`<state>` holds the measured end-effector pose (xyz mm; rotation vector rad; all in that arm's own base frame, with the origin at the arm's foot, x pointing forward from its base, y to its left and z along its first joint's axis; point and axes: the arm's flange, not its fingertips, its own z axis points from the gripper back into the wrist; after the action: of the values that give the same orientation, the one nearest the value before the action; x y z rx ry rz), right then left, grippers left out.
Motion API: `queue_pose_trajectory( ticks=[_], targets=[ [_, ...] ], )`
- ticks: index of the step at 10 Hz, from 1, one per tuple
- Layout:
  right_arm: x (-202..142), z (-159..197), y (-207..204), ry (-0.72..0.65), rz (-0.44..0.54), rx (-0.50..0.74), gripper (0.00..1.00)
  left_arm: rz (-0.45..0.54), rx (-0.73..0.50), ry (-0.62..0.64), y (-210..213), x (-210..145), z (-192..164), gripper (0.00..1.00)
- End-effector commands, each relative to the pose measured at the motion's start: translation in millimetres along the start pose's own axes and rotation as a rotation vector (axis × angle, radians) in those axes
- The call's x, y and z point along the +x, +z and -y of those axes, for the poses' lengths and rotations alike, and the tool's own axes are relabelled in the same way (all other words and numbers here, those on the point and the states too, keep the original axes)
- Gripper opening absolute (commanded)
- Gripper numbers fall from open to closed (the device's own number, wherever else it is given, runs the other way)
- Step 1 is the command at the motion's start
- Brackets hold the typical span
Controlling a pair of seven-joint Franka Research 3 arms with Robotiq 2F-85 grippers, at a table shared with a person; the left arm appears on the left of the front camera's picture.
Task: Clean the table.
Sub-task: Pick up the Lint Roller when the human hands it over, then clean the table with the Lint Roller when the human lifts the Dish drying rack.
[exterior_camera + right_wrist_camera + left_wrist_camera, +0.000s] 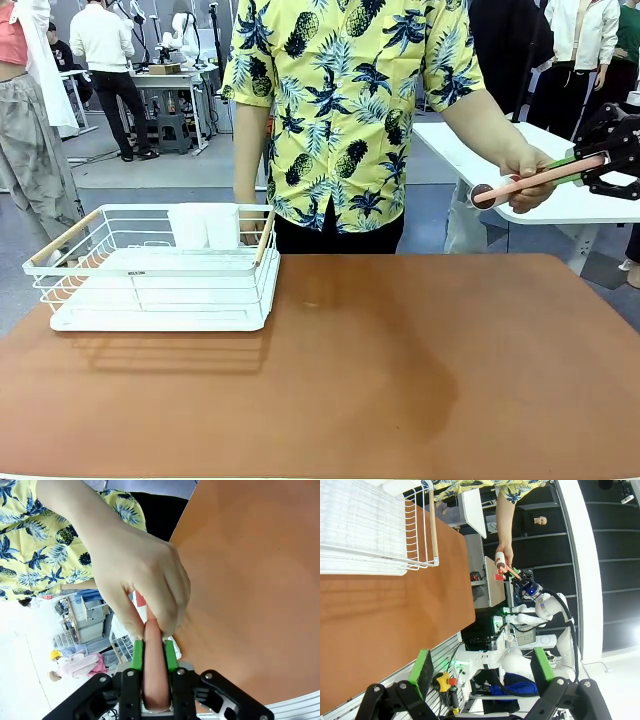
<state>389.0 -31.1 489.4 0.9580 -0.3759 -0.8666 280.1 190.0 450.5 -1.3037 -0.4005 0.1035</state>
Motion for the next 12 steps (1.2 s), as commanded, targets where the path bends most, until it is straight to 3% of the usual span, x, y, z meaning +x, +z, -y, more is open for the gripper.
queue_pose_trajectory(
  ticks=[1,12],
  targets=[
    [-1.0,0.4,-1.4,-0.004,-0.002,-0.003,0.0,0.001,-0.009,-0.002,2.0,-0.7,0.6,1.0],
    [-1.0,0.4,-1.4,-0.004,-0.002,-0.003,0.0,0.001,-0.009,-0.002,2.0,-0.7,0.6,1.0]
  ],
)
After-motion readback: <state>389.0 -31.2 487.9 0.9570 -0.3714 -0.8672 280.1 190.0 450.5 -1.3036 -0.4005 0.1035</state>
